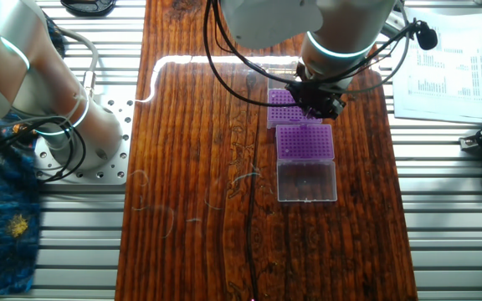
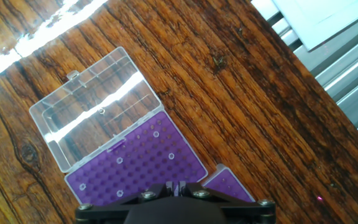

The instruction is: Transfer all small pipette tips from one holder to another

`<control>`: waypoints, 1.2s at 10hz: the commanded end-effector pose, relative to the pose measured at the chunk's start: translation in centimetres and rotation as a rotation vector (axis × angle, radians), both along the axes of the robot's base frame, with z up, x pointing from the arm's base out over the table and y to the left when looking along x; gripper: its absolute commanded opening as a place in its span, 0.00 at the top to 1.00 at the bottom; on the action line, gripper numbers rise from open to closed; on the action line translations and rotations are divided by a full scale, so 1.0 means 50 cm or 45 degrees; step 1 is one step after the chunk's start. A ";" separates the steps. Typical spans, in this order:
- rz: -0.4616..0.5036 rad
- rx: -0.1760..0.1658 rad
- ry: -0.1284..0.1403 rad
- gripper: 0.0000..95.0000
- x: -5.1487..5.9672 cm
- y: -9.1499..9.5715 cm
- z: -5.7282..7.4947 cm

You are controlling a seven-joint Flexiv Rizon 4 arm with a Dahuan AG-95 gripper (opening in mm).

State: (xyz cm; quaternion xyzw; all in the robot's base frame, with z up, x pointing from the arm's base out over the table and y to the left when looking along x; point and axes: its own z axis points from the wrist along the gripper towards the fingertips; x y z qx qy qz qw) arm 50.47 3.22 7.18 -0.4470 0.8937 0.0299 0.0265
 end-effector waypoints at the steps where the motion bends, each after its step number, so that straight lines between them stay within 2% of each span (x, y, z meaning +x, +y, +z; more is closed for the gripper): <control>1: 0.003 0.002 0.001 0.80 0.001 0.000 0.000; 5: -0.003 0.002 0.004 0.80 0.001 0.000 0.000; 7: -0.001 -0.018 0.010 0.80 0.014 0.000 0.006; 8: 0.037 -0.038 0.016 0.80 0.026 -0.017 0.010; 10: 0.086 -0.039 0.024 0.80 0.030 -0.051 0.005; 11: 0.107 -0.059 0.052 0.80 0.028 -0.073 0.011; 12: 0.136 -0.101 0.066 0.80 0.024 -0.095 0.019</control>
